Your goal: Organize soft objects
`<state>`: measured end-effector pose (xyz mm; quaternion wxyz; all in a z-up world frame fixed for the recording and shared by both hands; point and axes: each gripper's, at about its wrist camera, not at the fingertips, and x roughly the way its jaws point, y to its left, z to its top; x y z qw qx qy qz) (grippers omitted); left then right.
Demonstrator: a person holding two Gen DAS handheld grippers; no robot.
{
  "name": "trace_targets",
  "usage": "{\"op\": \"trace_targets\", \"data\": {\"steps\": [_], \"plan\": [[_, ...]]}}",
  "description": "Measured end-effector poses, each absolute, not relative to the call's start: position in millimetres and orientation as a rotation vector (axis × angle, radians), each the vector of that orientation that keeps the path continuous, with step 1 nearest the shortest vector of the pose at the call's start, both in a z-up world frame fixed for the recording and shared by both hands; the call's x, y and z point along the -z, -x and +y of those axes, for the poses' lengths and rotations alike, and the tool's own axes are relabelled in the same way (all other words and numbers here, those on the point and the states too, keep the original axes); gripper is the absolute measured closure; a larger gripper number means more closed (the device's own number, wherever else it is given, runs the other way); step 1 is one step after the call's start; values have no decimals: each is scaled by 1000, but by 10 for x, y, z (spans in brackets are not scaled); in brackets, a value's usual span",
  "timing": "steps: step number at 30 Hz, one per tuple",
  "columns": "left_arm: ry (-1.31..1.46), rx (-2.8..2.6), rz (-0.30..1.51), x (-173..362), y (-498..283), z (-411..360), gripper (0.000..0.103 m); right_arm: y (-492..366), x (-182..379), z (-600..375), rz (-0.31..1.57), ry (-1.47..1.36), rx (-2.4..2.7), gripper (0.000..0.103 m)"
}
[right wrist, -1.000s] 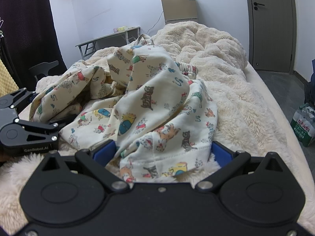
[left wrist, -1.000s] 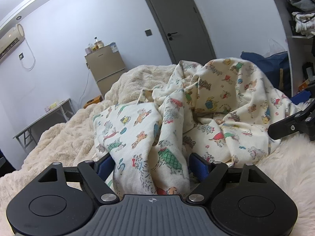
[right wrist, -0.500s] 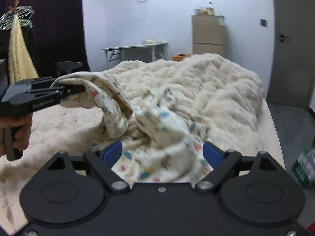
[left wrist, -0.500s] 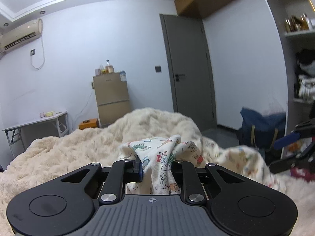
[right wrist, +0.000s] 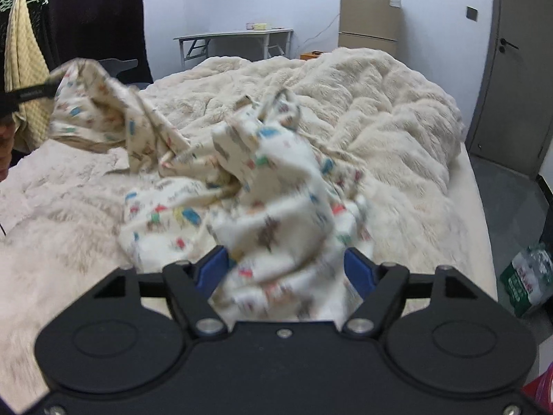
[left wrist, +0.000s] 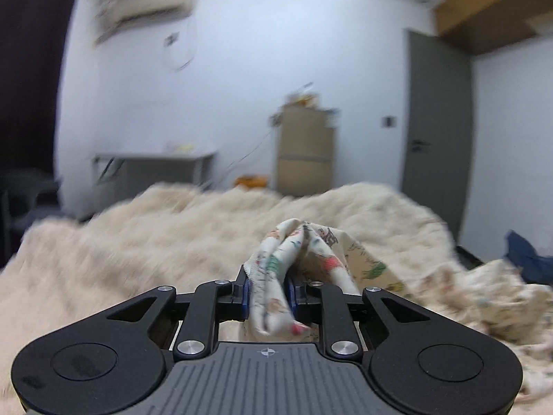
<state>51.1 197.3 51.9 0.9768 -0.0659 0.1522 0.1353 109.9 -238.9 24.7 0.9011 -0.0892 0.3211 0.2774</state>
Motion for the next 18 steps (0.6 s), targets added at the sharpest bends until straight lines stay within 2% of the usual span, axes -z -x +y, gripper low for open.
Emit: {"op": "trace_targets", "data": {"steps": [2,3,5,6,7,8,10,11,16,17,18], "plan": [[149,-295,359,-389,-546,2073,78,-1097,-197,-2510,684,148,-575,30],[134,-326,402,-315,-575,2087,70,-1105,-175,-2565,696,126,-579,30],[121,-352,434,-248,-589,2118,49,-1107,-145,-2634,710,93,-609,41],[112,-339,444,-238,-577,2116,30,-1102,-146,-2651,708,86,-620,49],[102,-322,455,-230,-564,2108,27,-1099,-147,-2666,706,80,-628,62],[92,-306,466,-222,-551,2101,27,-1090,-163,-2684,698,73,-634,69],[42,-316,449,-288,-489,1986,27,-1062,-214,-2707,678,58,-642,100],[28,-314,440,-309,-492,1957,27,-1055,-267,-2734,659,45,-639,103],[-54,-207,357,-582,-361,1593,20,-957,-592,-2927,557,-56,-657,103],[-67,-194,350,-601,-347,1532,20,-949,-623,-2924,553,-53,-650,100],[-93,-174,344,-618,-329,1415,18,-942,-647,-2916,550,-48,-644,92]]}}
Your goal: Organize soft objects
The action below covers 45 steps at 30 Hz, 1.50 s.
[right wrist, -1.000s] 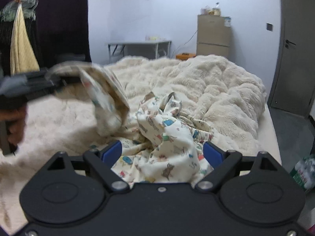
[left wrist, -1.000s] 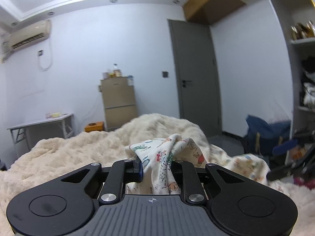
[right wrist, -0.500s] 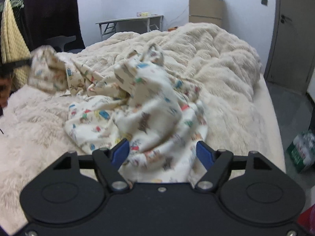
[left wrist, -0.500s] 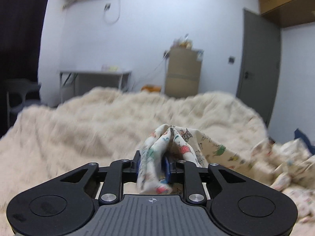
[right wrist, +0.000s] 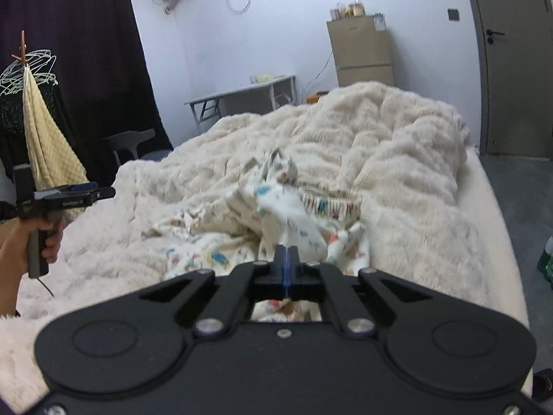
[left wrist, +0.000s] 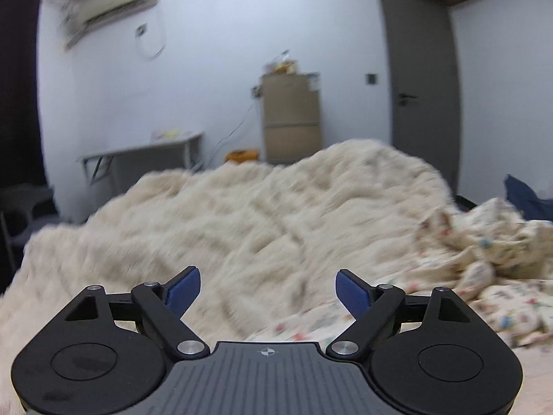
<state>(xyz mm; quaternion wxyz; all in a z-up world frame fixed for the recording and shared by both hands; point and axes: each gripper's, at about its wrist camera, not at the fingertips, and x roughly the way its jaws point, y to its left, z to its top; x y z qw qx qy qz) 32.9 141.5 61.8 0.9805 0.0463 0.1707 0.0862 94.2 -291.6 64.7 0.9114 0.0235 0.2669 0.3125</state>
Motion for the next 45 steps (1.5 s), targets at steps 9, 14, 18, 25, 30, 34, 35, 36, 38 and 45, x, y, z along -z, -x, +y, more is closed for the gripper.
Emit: {"op": "trace_targets", "data": {"steps": [9,14,18,25,30,34,35,36,38,45], "plan": [[-64,-192,360,-593,-280,946,9,-818,-478,-2452,592,130,-514,24],[52,-279,380,-704,-108,801,0,-844,-306,-2286,629,121,-422,21],[81,-272,376,-552,-109,664,0,-881,-195,-2221,642,53,-346,14],[31,-223,533,-101,-391,471,0,-867,239,-1805,705,207,-360,0],[50,-213,532,-62,-373,533,0,-940,279,-1906,743,131,-397,0],[53,-208,540,-51,-388,526,0,-1029,319,-2076,779,-3,-444,0],[52,-208,539,-58,-394,521,0,-1042,318,-2109,780,-23,-451,0],[50,-207,537,-61,-395,515,0,-1053,318,-2133,780,-39,-456,0],[46,-204,537,-61,-399,503,0,-1067,316,-2152,779,-57,-461,0],[48,-197,539,-60,-408,506,0,-1104,305,-2140,777,-53,-460,0]]}}
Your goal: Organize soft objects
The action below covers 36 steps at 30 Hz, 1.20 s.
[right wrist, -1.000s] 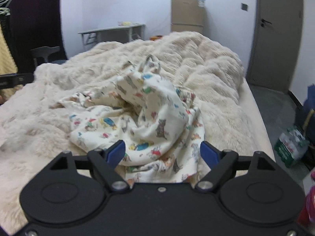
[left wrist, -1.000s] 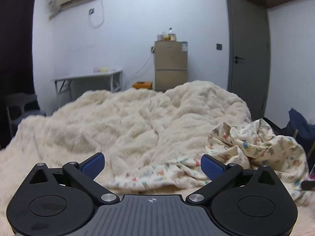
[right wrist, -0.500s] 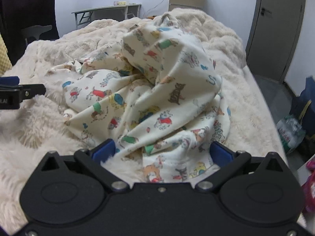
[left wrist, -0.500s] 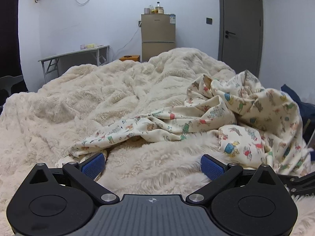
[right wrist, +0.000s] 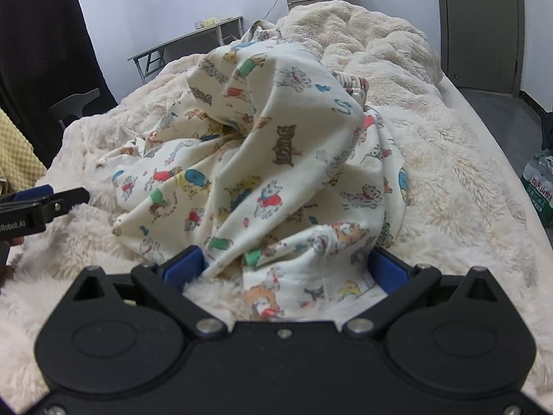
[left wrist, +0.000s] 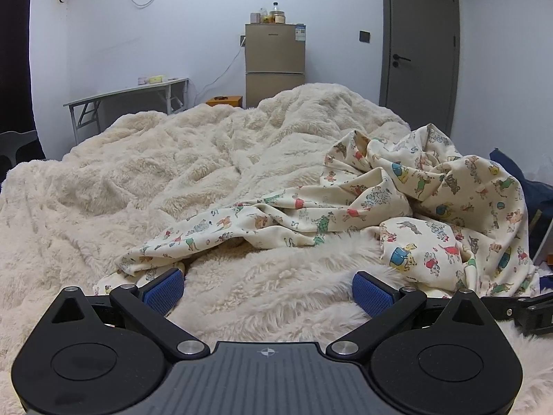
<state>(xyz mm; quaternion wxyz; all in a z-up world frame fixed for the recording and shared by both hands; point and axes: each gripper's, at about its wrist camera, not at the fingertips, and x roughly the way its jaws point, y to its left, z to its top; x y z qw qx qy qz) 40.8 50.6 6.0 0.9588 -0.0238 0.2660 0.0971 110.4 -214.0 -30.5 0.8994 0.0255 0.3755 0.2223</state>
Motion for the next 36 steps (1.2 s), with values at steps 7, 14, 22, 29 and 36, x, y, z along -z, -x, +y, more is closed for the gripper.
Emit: {"op": "trace_targets", "data": {"steps": [7,14,22,29,36], "plan": [[41,-193,540,-54,-413,493,0,-1097,320,-2155,774,-53,-460,0],[40,-196,539,-46,-411,496,0,-1083,313,-2143,775,-51,-459,0],[36,-197,534,-48,-410,489,0,-1079,309,-2140,775,-51,-458,0],[40,-83,493,-156,-415,500,0,-1075,308,-2154,774,-51,-460,0],[-144,81,402,-510,-687,67,2,-1089,305,-2147,777,-51,-464,0]]}}
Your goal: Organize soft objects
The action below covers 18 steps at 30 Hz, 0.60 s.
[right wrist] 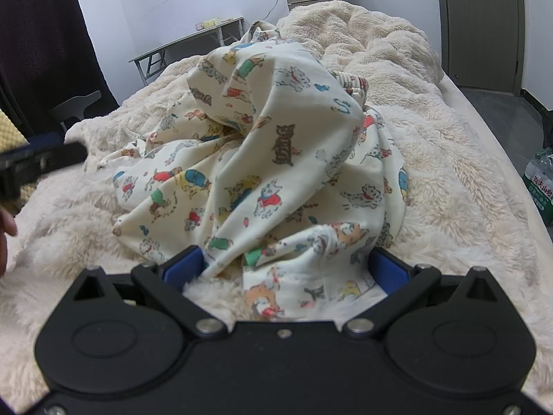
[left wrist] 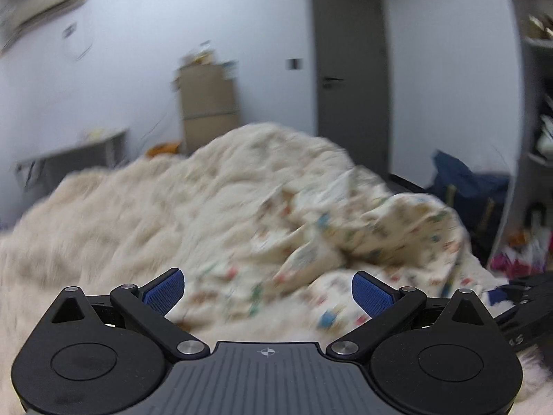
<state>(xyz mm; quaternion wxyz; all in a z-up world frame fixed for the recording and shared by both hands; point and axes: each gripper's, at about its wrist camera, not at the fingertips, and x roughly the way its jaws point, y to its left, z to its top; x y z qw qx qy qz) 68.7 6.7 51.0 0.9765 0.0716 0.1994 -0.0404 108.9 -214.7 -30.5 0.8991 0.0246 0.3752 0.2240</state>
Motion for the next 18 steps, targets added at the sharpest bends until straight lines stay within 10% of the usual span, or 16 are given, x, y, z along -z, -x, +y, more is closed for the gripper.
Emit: {"op": "trace_targets", "data": {"steps": [5,15,18], "plan": [[-188,188,429,-597,-1122,-294,17,-1139,328,-2140,786,-51,-468,0],[-233,138,529,-278,-1630,-606,96,-1117,323,-2132,776,-36,-468,0],[-256,145,509,-273,-1597,-598,98,-1110,250,-2251,760,-62,-502,3]]}}
